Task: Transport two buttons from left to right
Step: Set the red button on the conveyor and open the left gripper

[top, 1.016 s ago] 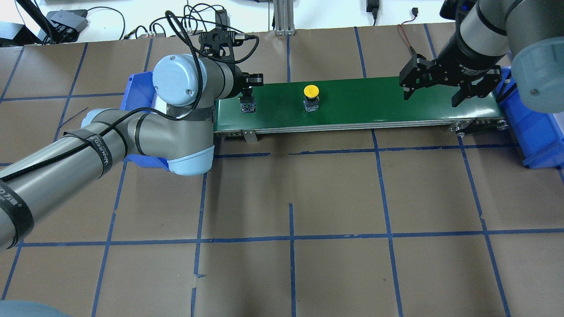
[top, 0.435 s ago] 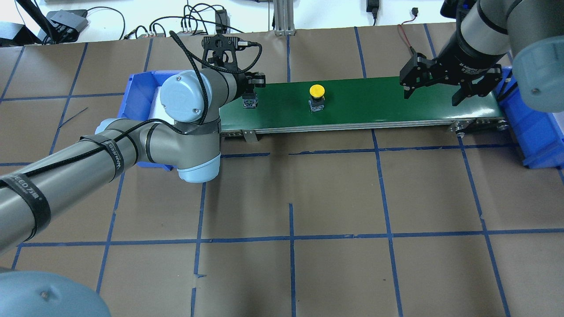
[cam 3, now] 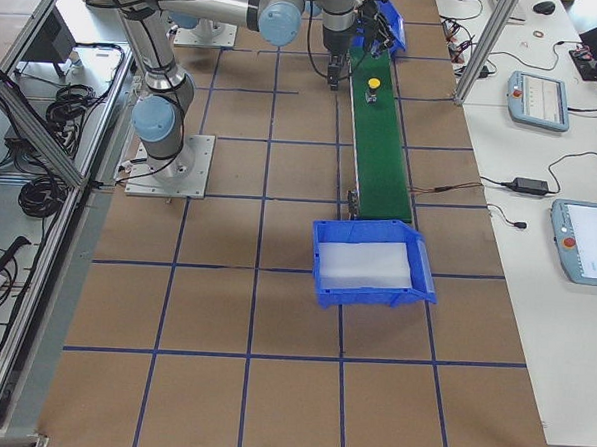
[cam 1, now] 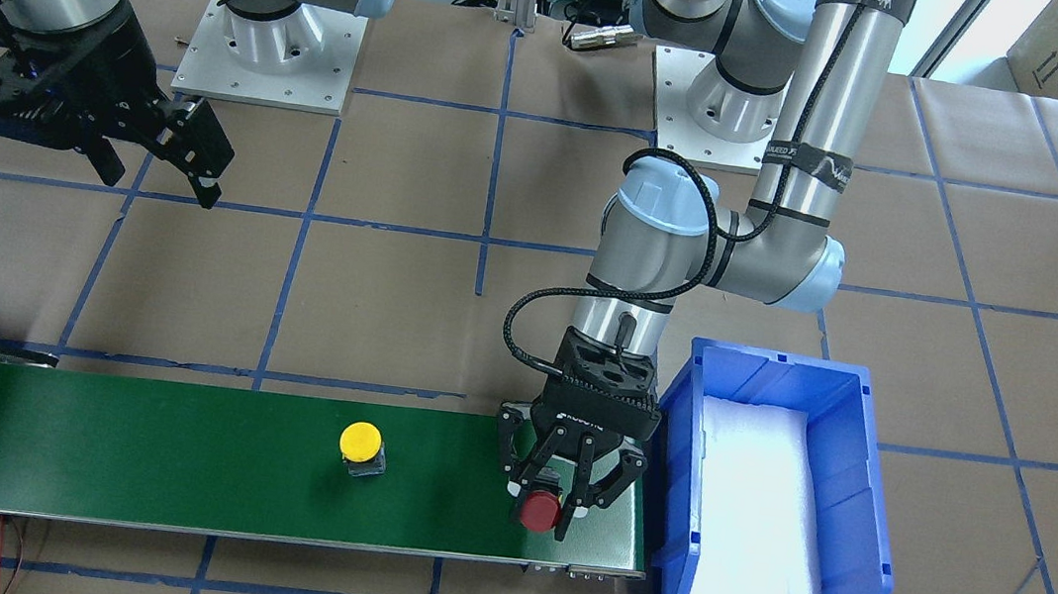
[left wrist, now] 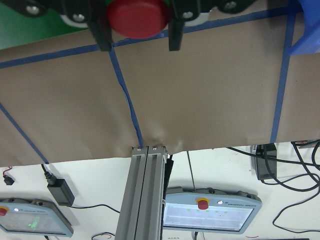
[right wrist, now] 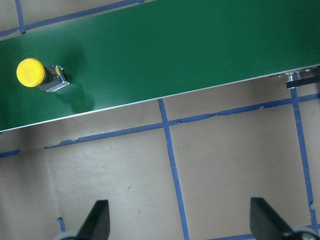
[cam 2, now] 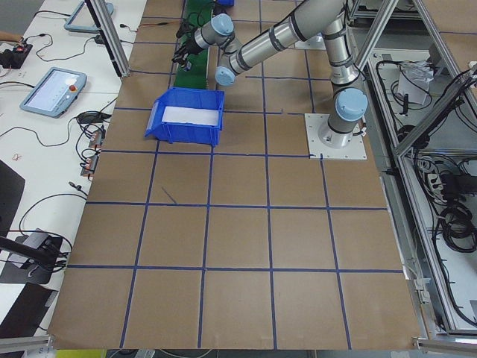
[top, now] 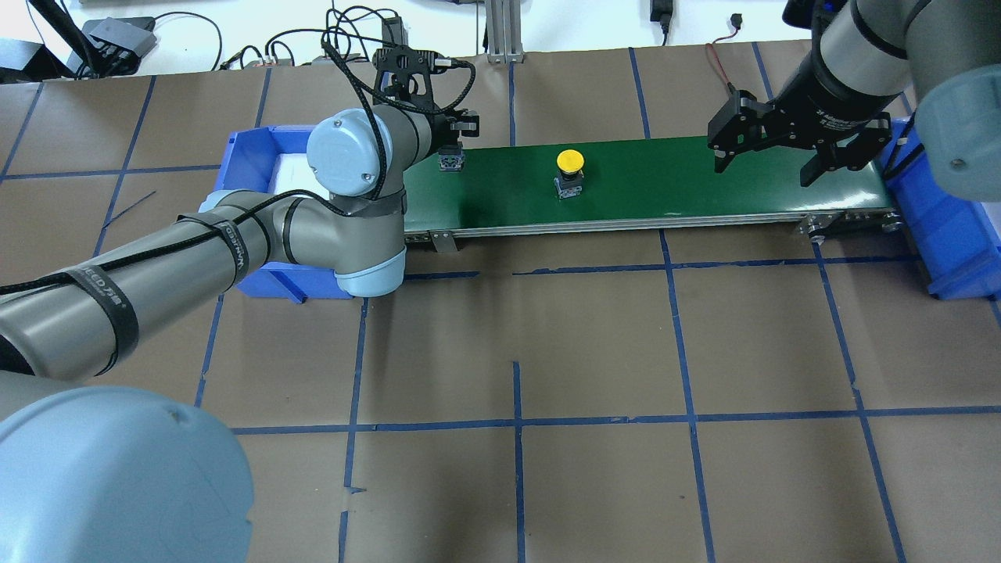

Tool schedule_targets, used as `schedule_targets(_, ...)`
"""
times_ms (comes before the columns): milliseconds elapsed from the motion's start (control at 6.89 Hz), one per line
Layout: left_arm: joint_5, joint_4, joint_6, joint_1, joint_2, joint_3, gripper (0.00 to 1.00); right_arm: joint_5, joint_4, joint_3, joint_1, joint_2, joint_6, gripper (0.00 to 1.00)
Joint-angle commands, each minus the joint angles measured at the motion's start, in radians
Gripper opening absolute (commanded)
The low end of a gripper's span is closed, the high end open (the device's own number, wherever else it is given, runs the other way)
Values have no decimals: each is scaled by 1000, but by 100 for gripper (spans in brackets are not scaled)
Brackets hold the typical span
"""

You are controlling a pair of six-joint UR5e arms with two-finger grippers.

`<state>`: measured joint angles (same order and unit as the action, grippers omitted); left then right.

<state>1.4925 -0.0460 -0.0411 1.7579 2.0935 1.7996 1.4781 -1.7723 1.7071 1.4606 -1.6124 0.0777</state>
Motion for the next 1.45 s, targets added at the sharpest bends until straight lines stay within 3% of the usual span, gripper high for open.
schedule_targets(0,2,-83,24,0,3,59,15,-4,5,6,3,-1,2,100)
schedule_targets(726,48,-98,49,0,0,96,15,-7,-1,6,6,-1,-3,100)
schedule_targets(1016,45,-97,43,0,-1,101,74,7,7,3,6,0,-1,100)
schedule_targets(1306,40,-83,40,0,-16,103,77,7,-2,3,7,8,1,99)
